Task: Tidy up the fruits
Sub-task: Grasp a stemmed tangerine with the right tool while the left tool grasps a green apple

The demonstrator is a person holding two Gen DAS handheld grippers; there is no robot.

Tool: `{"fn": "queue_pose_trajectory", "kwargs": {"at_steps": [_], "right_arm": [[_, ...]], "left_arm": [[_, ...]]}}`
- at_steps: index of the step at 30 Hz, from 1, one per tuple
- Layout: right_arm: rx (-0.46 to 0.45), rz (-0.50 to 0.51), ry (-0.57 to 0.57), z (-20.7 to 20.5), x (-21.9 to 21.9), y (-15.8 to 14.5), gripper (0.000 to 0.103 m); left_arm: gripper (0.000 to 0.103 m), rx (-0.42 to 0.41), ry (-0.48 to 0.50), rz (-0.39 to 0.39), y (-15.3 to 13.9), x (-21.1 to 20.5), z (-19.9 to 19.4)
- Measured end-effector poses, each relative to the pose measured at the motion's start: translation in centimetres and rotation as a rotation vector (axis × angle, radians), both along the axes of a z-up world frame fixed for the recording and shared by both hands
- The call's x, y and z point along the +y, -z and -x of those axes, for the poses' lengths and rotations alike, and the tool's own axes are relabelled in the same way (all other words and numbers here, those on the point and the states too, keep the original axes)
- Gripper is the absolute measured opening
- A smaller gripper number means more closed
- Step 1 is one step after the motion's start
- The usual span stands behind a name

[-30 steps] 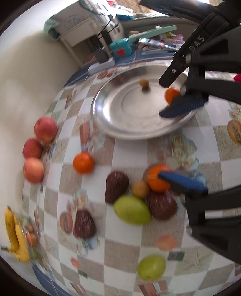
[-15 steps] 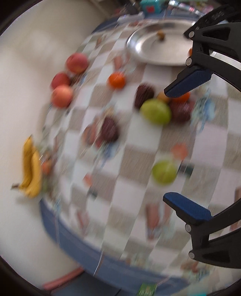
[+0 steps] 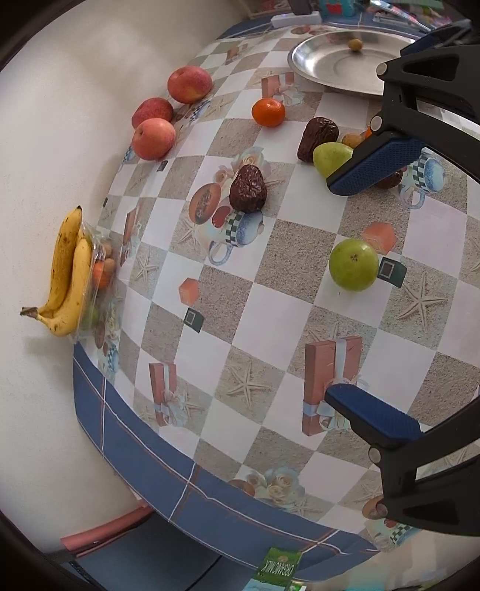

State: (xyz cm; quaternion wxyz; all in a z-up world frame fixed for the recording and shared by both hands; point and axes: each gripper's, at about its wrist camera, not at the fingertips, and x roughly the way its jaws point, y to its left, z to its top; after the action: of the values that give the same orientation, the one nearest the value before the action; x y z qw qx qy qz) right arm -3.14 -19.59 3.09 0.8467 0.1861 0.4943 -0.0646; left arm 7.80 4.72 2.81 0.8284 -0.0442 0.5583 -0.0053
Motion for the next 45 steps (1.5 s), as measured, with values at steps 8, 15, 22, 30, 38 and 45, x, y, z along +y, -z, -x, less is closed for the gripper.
{"fn": "queue_pose_trajectory", "kwargs": {"at_steps": [8, 15, 22, 30, 38, 45], "right_arm": [[-0.009, 0.071, -0.067, -0.9, 2.3, 0.4, 0.095], [0.031, 0.068, -0.132, -1.8, 3.4, 1.2, 0.095], [-0.021, 0.094, -0.173, -2.1, 4.7, 0.3, 0.094], [-0.043, 0.1, -0.142, -2.7, 4.4, 0.1, 0.082], [0.032, 0.062, -0.156, -3.9, 4.4, 2.0, 0.054], [0.12, 0.023, -0.174, -4.4, 4.4, 4.8, 0.041]], "left_arm": [[0.103, -0.008, -0.002, -0.001, 0.0, 0.3, -0.1], [0.103, 0.063, -0.003, 0.036, 1.9, 0.1, -0.3], [0.103, 0.1, -0.035, 0.084, 3.0, 0.5, -0.4], [0.102, 0.088, -0.027, 0.127, 2.9, 0.1, -0.5], [0.093, 0.123, -0.009, 0.143, 4.1, -0.6, -0.7], [0.071, 0.184, -0.006, 0.154, 6.0, -1.1, -0.9]]}}
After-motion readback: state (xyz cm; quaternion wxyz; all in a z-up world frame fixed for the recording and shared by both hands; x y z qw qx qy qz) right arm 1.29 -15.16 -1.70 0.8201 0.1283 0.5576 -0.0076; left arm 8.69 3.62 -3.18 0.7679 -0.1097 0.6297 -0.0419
